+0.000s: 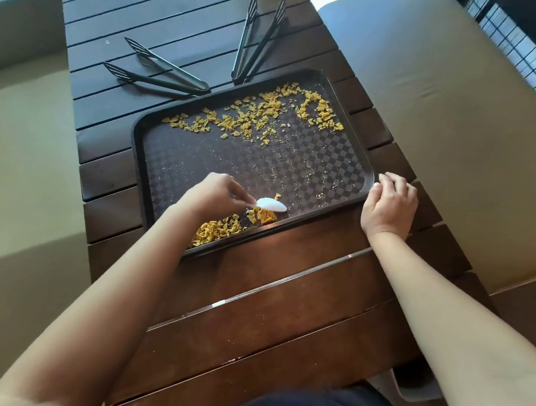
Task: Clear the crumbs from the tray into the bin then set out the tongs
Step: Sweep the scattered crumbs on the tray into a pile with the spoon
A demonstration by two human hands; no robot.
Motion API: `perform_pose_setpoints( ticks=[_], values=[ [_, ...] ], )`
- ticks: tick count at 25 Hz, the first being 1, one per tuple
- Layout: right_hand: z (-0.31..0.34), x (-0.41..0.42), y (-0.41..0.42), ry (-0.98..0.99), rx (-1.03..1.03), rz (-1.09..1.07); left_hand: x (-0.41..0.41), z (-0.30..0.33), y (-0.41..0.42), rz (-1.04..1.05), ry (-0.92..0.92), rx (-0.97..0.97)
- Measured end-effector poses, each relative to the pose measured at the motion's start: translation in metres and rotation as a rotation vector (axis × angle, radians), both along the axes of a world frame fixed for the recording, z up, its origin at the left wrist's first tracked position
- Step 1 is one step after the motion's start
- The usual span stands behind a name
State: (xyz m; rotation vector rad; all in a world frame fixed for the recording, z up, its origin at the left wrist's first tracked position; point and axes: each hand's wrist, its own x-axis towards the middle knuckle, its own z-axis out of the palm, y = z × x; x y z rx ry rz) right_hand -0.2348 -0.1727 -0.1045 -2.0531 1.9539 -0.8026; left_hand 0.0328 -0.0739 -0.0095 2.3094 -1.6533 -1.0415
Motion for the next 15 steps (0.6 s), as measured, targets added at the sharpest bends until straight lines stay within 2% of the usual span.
perform_pose_setpoints(
  ticks=[5, 9, 15],
  values=[
    [-0.001, 0.0, 0.0, 0.002, 0.012, -0.005, 0.02, 0.017, 0.012, -0.061, -0.163, 0.073],
    [0.0, 0.0, 0.001, 0.0, 0.012, -0.005, 0.009, 0.02, 0.012, 0.028, 0.004, -0.021],
    [0.002, 0.0, 0.001, -0.006, 0.009, 0.001, 0.002, 0.007, 0.021, 0.027, -0.057, 0.066]
  ],
)
